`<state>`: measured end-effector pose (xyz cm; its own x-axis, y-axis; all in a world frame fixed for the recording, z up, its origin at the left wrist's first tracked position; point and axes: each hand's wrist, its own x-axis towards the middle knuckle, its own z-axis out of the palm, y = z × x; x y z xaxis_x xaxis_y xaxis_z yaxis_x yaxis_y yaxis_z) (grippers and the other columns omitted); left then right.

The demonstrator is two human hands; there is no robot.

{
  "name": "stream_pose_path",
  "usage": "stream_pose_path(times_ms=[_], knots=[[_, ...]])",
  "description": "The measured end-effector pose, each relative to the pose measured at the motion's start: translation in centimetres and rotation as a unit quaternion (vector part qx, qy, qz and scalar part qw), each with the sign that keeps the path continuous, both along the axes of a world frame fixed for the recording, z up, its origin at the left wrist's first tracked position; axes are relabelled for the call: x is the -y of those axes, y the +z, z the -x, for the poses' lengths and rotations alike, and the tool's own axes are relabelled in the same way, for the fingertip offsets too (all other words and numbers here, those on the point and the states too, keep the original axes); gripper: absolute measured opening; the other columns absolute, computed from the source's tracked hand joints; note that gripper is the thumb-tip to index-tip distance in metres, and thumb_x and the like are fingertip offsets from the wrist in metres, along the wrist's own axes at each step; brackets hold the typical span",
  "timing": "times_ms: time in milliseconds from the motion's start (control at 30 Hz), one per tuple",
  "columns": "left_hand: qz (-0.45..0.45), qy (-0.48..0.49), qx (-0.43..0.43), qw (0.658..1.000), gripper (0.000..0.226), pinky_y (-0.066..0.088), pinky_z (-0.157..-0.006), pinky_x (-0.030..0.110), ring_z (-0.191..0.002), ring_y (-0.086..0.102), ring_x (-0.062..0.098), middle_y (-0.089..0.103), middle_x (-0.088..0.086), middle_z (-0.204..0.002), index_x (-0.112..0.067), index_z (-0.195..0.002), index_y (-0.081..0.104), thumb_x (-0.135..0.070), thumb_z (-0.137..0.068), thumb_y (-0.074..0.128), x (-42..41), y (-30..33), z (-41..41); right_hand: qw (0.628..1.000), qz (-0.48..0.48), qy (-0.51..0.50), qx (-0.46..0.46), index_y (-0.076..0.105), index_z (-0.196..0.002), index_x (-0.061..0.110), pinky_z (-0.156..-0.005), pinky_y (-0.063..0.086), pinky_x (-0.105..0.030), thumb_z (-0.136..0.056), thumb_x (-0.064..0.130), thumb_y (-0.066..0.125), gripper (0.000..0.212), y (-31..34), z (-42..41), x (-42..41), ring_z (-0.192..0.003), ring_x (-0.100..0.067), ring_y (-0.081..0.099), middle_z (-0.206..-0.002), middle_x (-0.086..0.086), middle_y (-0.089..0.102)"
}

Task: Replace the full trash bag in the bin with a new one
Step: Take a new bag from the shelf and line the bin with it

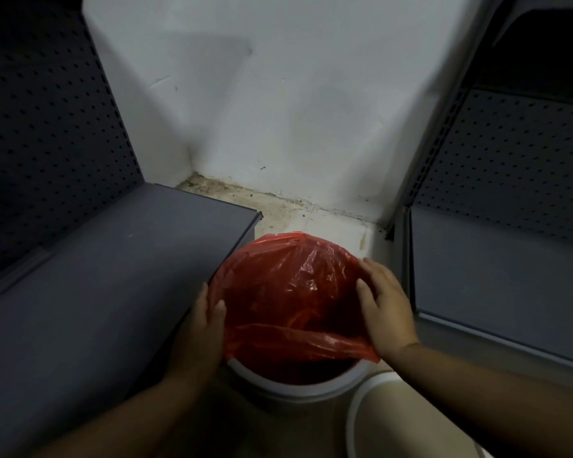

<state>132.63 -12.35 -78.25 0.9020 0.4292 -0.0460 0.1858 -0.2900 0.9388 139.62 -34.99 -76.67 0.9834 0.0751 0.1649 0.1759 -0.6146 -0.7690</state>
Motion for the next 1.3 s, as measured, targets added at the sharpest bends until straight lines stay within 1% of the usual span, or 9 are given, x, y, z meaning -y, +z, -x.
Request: stream_pose_path(times_ms=[133,200,300,400,533,767,933,1100,1300], knots=[[0.013,-0.006,0.027,1.0,0.06,0.012,-0.099,0.016,-0.122,0.019,0.0,0.017,-0.018,-0.131,-0.023,-0.145,0.013,-0.049,-0.093,0.031,1.5,0.6,2.9,0.988,0.095,0.109,0.055,0.053,-0.131,0.026,-0.116,0.022,-0.035,-0.088,0.067,0.019,0.069,-1.2,1.5,1.2,-0.134,-0.013,0.037,-0.14,0.005,0.048],[0.015,-0.016,0.035,0.999,0.105,0.01,-0.101,0.016,-0.121,0.016,-0.002,0.013,-0.021,-0.13,-0.026,-0.145,0.008,-0.089,-0.061,0.02,1.6,0.2,3.7,0.976,0.149,0.141,0.071,0.051,-0.133,0.026,-0.117,0.018,-0.036,-0.088,0.069,0.007,0.076,-1.8,2.1,2.1,-0.136,-0.014,0.036,-0.142,0.002,0.047],[-0.007,-0.038,0.011,0.999,0.136,0.008,-0.1,0.015,-0.121,0.012,-0.001,0.005,-0.033,-0.122,-0.029,-0.143,0.0,-0.101,-0.028,0.009,0.6,-0.6,4.0,0.952,0.233,0.177,0.084,0.034,-0.141,0.028,-0.119,0.01,-0.038,-0.089,0.065,0.002,0.072,-2.5,2.7,3.5,-0.141,-0.016,0.028,-0.149,0.002,0.037],[-0.05,-0.084,0.004,0.995,0.123,0.004,-0.102,0.013,-0.126,0.007,-0.001,0.001,-0.027,-0.132,-0.036,-0.132,-0.007,-0.102,-0.029,0.009,-0.4,-0.9,4.3,0.939,0.265,0.207,0.077,0.018,-0.142,0.034,-0.12,0.002,-0.035,-0.086,0.07,-0.001,0.069,-2.0,2.8,4.2,-0.144,-0.012,0.019,-0.15,0.012,0.021],[-0.142,-0.043,0.031,0.989,0.106,0.012,-0.105,0.026,-0.134,0.013,0.008,0.011,0.0,-0.155,-0.038,-0.135,0.004,-0.096,-0.048,0.005,-1.5,-0.9,3.1,0.963,0.199,0.156,0.095,0.026,-0.144,0.031,-0.119,0.0,-0.032,-0.084,0.072,0.003,0.076,0.4,2.2,2.1,-0.14,-0.006,0.024,-0.149,0.01,0.032],[-0.429,-0.251,0.014,0.868,0.112,-0.012,-0.112,0.03,-0.136,-0.005,0.003,0.017,-0.014,-0.151,-0.03,-0.139,0.03,-0.078,-0.056,-0.029,-0.5,0.4,0.3,0.936,0.32,0.145,0.028,0.013,-0.149,0.028,-0.117,-0.007,-0.032,-0.066,0.071,-0.017,0.099,0.2,2.7,-1.1,-0.147,-0.01,0.012,-0.158,0.006,0.021],[-0.541,-0.332,-0.001,0.773,0.066,0.005,-0.111,0.032,-0.117,0.058,0.018,0.067,-0.006,-0.119,-0.027,-0.111,0.065,-0.055,-0.094,0.008,-1.2,0.7,1.8,0.947,0.271,0.154,0.085,0.026,-0.146,0.03,-0.119,-0.004,-0.029,-0.081,0.067,-0.009,0.083,-0.3,3.6,-0.7,-0.142,-0.006,0.022,-0.151,0.006,0.037],[-0.56,-0.368,0.037,0.741,0.067,0.009,-0.111,0.035,-0.125,0.044,0.022,0.062,0.003,-0.125,-0.019,-0.125,0.047,-0.063,-0.089,0.011,-1.7,0.0,2.6,0.932,0.261,0.196,0.159,0.033,-0.141,0.023,-0.117,0.007,-0.035,-0.096,0.053,0.014,0.057,-0.9,4.0,0.2,-0.135,-0.01,0.03,-0.141,-0.002,0.051],[-0.58,-0.348,0.05,0.735,0.073,0.01,-0.113,0.032,-0.13,0.032,0.018,0.051,0.006,-0.133,-0.015,-0.133,0.037,-0.066,-0.087,0.011,-2.2,-0.7,2.7,0.902,0.321,0.243,0.158,0.025,-0.145,0.02,-0.117,0.004,-0.033,-0.093,0.06,0.017,0.066,-2.0,4.0,2.1,-0.139,-0.014,0.023,-0.146,-0.005,0.042]])
